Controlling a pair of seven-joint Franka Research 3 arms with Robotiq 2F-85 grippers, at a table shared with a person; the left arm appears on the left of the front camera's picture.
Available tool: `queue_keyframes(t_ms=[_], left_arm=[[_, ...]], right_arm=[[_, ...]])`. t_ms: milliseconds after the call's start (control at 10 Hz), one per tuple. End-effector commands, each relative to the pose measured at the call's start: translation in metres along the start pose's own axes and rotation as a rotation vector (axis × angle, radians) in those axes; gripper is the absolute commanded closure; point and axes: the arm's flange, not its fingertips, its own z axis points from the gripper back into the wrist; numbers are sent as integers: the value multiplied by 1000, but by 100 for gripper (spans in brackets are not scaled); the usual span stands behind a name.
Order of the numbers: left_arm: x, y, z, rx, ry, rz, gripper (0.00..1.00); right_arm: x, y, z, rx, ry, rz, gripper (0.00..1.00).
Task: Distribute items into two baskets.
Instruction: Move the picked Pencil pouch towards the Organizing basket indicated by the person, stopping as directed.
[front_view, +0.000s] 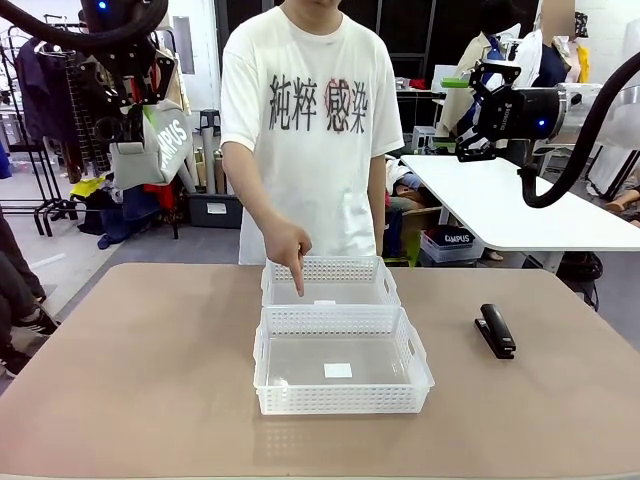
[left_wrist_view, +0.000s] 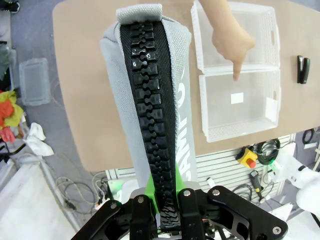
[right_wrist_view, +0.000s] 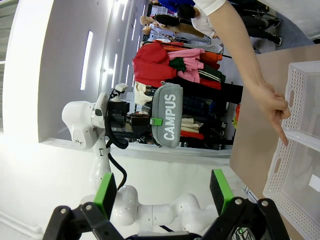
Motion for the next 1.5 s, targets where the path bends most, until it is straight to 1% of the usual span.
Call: queue_keyframes(t_ms=[0, 500, 600, 700, 800, 900, 1100, 1200, 1300, 1400], left_arm=[[-4, 0, 1, 3, -1, -3, 100], [-4, 0, 1, 3, -1, -3, 100], [0, 0, 0, 0, 0, 0, 100], [0, 1, -1, 9, 4, -66, 100], [1, 5, 3, 25, -22, -164, 100], [-2, -5, 2, 27, -34, -230, 100], [-2, -20, -2, 45, -30, -440, 100], [-4, -29, -6, 75, -32, -527, 100], [1, -35, -13, 100, -35, -657, 100], [0, -42, -17, 118, -38, -752, 100]], right_arm=[[-1, 1, 0, 3, -2, 1, 0], [-1, 1, 0, 3, -2, 1, 0], [-1, 1, 0, 3, -2, 1, 0], [-1, 1, 0, 3, -2, 1, 0], [-1, 1, 0, 3, -2, 1, 0], [-1, 1, 0, 3, -2, 1, 0], [-1, 1, 0, 3, -2, 1, 0], [-1, 1, 0, 3, -2, 1, 0], [-1, 1, 0, 3, -2, 1, 0], [-1, 1, 0, 3, -2, 1, 0]])
